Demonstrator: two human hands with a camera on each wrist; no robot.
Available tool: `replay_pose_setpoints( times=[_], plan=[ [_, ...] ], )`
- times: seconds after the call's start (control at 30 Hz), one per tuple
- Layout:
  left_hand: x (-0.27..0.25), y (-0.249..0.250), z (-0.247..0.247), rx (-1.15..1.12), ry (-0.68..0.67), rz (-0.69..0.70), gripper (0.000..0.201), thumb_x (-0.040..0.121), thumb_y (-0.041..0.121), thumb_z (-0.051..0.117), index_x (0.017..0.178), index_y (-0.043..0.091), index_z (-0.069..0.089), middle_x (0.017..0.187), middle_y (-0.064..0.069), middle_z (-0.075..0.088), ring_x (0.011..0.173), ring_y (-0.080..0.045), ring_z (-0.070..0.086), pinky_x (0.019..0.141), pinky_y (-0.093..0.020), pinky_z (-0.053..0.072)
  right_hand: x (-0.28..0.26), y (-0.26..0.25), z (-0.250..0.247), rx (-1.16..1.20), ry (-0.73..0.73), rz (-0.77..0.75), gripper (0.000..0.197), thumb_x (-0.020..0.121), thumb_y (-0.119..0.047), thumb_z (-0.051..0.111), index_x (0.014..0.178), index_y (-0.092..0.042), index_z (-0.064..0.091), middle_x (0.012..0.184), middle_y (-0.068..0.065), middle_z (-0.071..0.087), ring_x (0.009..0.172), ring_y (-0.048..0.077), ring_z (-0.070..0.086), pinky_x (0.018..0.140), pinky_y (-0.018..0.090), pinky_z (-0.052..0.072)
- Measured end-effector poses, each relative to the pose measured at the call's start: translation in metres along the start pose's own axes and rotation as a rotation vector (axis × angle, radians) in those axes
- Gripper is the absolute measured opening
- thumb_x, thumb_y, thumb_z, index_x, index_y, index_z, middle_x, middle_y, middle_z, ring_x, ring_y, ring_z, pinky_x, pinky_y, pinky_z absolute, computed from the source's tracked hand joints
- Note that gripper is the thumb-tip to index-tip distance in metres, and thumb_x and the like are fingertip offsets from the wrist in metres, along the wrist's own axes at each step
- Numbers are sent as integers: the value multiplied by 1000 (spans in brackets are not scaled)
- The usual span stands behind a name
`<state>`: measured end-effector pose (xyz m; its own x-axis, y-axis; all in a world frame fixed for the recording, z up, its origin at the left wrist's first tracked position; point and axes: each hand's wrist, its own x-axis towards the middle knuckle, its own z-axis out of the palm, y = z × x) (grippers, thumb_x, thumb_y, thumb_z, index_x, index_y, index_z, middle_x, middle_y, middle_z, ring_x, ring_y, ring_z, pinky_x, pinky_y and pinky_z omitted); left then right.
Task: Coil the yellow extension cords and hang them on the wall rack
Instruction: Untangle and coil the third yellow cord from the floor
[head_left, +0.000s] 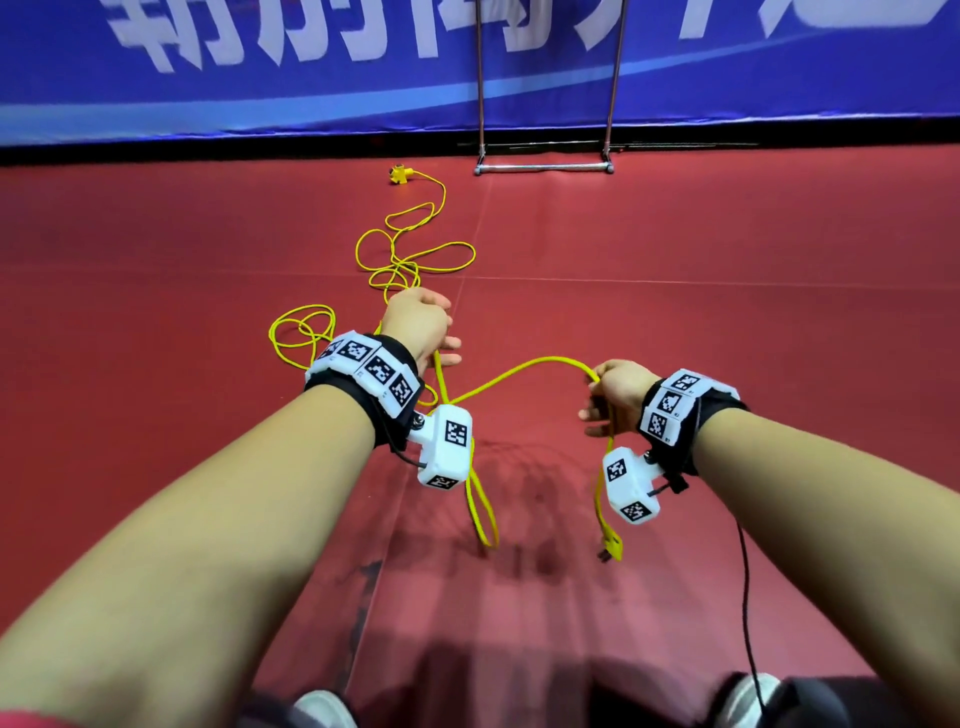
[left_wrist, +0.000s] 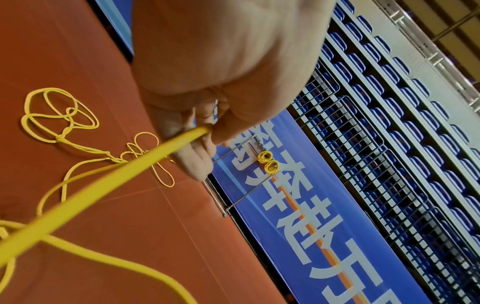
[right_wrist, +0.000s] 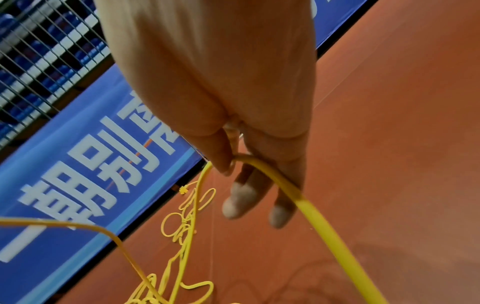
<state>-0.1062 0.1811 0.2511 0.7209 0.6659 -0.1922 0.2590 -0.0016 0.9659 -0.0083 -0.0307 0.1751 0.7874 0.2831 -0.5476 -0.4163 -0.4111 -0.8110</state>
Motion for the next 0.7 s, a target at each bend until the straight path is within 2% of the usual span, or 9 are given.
replay_pose_setpoints(
  times=[0.13, 0.2, 0.27, 0.33, 0.43, 0.53, 0.7],
  plan=[
    [-6, 8, 10, 5, -37, 32, 32, 93, -6, 31, 101, 14, 54, 95, -9, 56, 49, -18, 53, 38, -23, 47, 3, 24, -6, -260, -3, 10, 28, 93, 6, 35, 89, -17, 51, 68, 11, 58, 46, 21, 63, 61, 31, 48],
    [-8, 11, 14, 27, -44, 54, 35, 91, -7, 29, 100, 14, 55, 98, -10, 59, 45, -15, 49, 37, -17, 38, 1, 24, -8, -402, -51, -9, 23, 91, 4, 49, 90, -18, 52, 75, 9, 61, 45, 16, 63, 51, 24, 48],
    [-9, 15, 17, 57, -43, 77, 38, 90, -7, 28, 97, 17, 57, 99, -8, 62, 43, -12, 46, 40, -15, 31, -2, 19, -9, -547, -90, -37, 18, 88, 0, 62, 89, -18, 55, 81, 5, 63, 54, 14, 63, 43, 18, 47],
    [-11, 19, 19, 63, -42, 97, 40, 88, -8, 28, 95, 19, 57, 95, -3, 63, 40, -10, 44, 43, -14, 27, -3, 18, -6, -565, -126, -20, 9, 94, -4, 57, 97, -13, 56, 82, 6, 64, 60, 17, 59, 50, 19, 44],
    [-16, 25, 22, 49, -78, 137, 41, 86, -11, 30, 96, 18, 57, 93, -2, 63, 37, -8, 42, 42, -13, 25, 1, 17, -2, -457, -133, -8, 11, 99, -12, 48, 108, -14, 54, 83, 6, 66, 64, 20, 59, 61, 24, 42],
    [-23, 31, 26, 70, -148, 188, 38, 89, -12, 34, 97, 16, 58, 94, -1, 66, 37, -7, 41, 39, -12, 24, 4, -1, 3, -124, -160, -16, 14, 103, -26, 42, 109, -16, 50, 84, 8, 65, 68, 25, 62, 65, 29, 45],
    [-32, 39, 30, 160, -358, 261, 39, 90, -13, 38, 91, 18, 61, 94, 0, 69, 41, -7, 46, 38, -15, 30, -15, -56, 13, 348, -332, -94, 50, 102, -55, 25, 102, -12, 49, 96, 14, 67, 85, 31, 66, 74, 39, 51]
  ],
)
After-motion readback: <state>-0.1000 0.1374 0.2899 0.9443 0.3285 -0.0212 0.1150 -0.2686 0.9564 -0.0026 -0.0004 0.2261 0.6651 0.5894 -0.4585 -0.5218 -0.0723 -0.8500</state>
